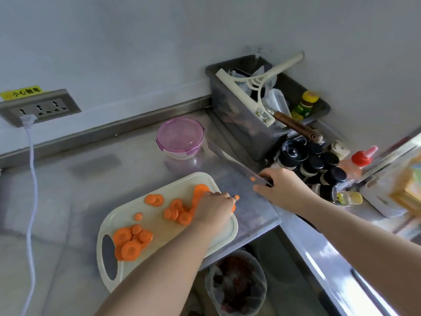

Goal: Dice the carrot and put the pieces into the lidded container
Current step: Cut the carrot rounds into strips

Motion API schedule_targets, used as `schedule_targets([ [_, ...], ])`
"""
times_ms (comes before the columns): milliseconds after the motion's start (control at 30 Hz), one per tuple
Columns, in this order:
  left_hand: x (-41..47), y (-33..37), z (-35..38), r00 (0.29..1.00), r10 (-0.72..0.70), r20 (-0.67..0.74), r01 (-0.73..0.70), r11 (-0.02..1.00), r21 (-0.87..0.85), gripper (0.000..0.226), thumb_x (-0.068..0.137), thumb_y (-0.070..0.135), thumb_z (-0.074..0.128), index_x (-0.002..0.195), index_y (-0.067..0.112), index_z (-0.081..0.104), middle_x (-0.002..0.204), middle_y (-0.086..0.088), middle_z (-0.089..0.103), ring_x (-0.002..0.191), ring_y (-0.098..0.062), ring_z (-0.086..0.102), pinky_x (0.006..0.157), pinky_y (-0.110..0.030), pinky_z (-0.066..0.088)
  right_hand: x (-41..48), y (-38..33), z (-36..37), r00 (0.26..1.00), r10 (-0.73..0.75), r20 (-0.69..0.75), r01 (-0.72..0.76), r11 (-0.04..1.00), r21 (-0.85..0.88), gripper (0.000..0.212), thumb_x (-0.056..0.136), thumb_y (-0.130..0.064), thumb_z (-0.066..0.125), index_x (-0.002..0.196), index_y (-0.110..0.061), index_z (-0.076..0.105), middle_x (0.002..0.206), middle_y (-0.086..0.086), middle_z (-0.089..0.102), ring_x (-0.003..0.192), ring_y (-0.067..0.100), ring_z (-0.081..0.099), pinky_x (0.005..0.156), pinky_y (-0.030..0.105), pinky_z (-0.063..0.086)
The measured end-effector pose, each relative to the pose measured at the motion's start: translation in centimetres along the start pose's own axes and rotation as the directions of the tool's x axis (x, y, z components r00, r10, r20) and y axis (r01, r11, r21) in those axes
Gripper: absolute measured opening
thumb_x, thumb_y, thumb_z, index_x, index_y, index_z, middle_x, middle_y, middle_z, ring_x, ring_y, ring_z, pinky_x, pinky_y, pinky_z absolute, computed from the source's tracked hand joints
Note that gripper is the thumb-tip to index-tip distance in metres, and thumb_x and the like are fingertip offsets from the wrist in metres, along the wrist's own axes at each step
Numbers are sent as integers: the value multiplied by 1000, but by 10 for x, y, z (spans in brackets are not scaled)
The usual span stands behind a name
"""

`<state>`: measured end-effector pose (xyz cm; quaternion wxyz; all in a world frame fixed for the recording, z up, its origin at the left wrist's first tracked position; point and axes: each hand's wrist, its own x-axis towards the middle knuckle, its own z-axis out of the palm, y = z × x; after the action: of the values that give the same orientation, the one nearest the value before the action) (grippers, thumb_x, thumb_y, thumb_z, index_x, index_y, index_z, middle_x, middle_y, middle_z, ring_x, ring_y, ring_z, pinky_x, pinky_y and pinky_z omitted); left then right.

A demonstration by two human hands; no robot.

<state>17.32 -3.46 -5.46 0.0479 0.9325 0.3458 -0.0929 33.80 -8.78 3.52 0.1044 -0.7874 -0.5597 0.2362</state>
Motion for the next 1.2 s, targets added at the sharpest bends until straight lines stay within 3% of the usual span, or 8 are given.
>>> schedule_targets([
  [167,-1,5,1,999,20,-25,-20,999,33,38,93,13,48,131,17,46,118,-4,52,104,-26,57,85,-35,33,1,8,-2,1000,13,13,-13,1000,-9,23,90,-35,61,107,-20,62,83,-2,61,75,17,59,60,28,46],
  [267,-7,3,-3,999,5,-33,-8,997,-82,40,92,12,46,131,21,45,121,-3,46,105,-26,56,83,-34,32,6,5,1,1000,6,28,-5,1000,-9,26,90,-34,61,110,-18,62,85,0,62,76,18,60,64,31,48],
  [367,-17,-5,-6,1000,-26,-5,23,969,-246,23,92,13,46,111,20,56,118,2,46,100,-24,56,75,-30,30,13,-2,5,999,-7,46,6,1000,15,23,89,-34,61,104,-17,63,76,-4,58,70,16,56,57,27,42],
  [600,-75,-77,-8,924,-374,85,361,773,-522,22,90,20,55,109,23,65,105,5,64,102,-16,60,87,-29,45,27,-31,26,992,-45,118,40,998,45,16,90,-28,61,77,-26,52,65,-8,52,57,8,50,49,19,35],
  [700,-103,-98,-2,873,-467,141,471,734,-489,18,89,21,57,105,25,66,104,7,66,98,-13,61,78,-23,44,29,-45,38,985,-83,150,73,995,68,14,92,-30,60,81,-23,56,71,-7,56,66,14,55,57,23,40],
  [800,-117,-105,4,849,-508,147,526,779,-341,21,90,26,56,109,29,63,119,9,56,107,-14,57,88,-26,43,28,-57,46,979,-107,176,98,993,62,18,91,-32,60,103,-20,65,86,-4,62,78,18,59,69,29,47],
  [1033,-80,-79,10,949,-315,-2,301,909,-289,60,89,45,53,142,30,32,144,6,31,132,-19,35,105,-35,34,23,-59,43,984,-91,152,81,994,71,21,91,-30,60,105,-16,64,89,-3,62,70,15,57,67,32,53],
  [1200,-70,-80,11,963,-269,22,267,937,-225,35,92,36,51,125,24,48,132,2,36,122,-23,41,95,-34,37,16,-52,38,991,-50,125,42,997,61,23,91,-29,60,107,-13,64,90,5,65,68,20,57,66,32,51],
])
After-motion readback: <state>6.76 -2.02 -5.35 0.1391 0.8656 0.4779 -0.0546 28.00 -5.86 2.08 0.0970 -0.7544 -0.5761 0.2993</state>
